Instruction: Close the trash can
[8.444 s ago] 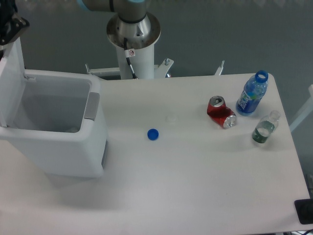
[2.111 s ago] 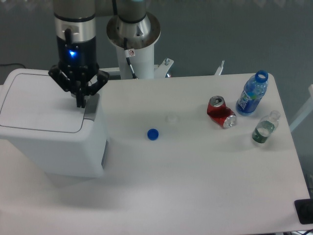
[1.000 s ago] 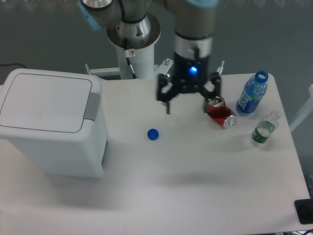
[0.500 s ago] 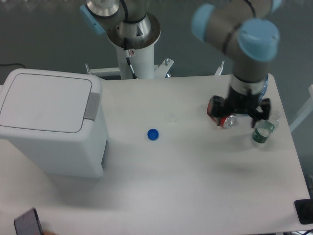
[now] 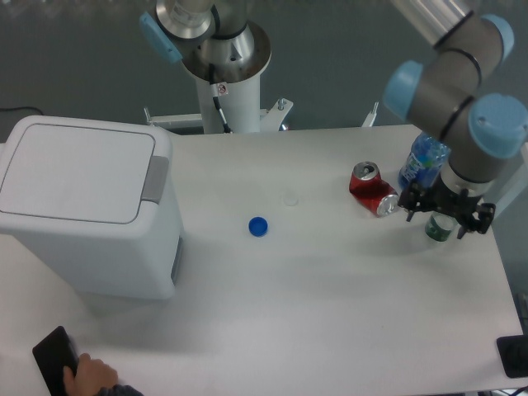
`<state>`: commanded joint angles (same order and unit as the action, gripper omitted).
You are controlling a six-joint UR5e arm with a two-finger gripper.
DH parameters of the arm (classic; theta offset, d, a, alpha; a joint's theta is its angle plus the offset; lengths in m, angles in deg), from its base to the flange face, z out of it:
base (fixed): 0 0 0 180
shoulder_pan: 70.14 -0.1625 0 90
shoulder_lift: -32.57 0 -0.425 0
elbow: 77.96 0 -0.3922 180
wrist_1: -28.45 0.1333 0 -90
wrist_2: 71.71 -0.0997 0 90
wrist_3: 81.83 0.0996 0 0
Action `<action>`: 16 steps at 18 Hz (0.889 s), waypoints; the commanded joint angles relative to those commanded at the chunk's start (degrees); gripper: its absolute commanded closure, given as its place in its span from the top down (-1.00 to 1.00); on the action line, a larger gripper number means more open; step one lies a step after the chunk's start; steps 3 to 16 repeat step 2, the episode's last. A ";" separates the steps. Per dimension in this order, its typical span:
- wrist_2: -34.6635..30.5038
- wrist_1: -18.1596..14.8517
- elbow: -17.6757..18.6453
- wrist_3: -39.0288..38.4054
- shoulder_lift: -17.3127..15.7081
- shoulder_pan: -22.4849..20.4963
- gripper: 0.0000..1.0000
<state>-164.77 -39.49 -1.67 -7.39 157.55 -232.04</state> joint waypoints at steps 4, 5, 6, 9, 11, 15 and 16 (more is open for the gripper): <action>-0.01 0.00 -0.17 -0.09 -0.35 0.18 1.00; -0.01 0.00 -0.17 -0.09 -0.35 0.18 1.00; -0.01 0.00 -0.17 -0.09 -0.35 0.18 1.00; -0.01 0.00 -0.17 -0.09 -0.35 0.18 1.00; -0.01 0.00 -0.17 -0.09 -0.35 0.18 1.00; -0.01 0.00 -0.17 -0.09 -0.35 0.18 1.00; -0.01 0.00 -0.17 -0.09 -0.35 0.18 1.00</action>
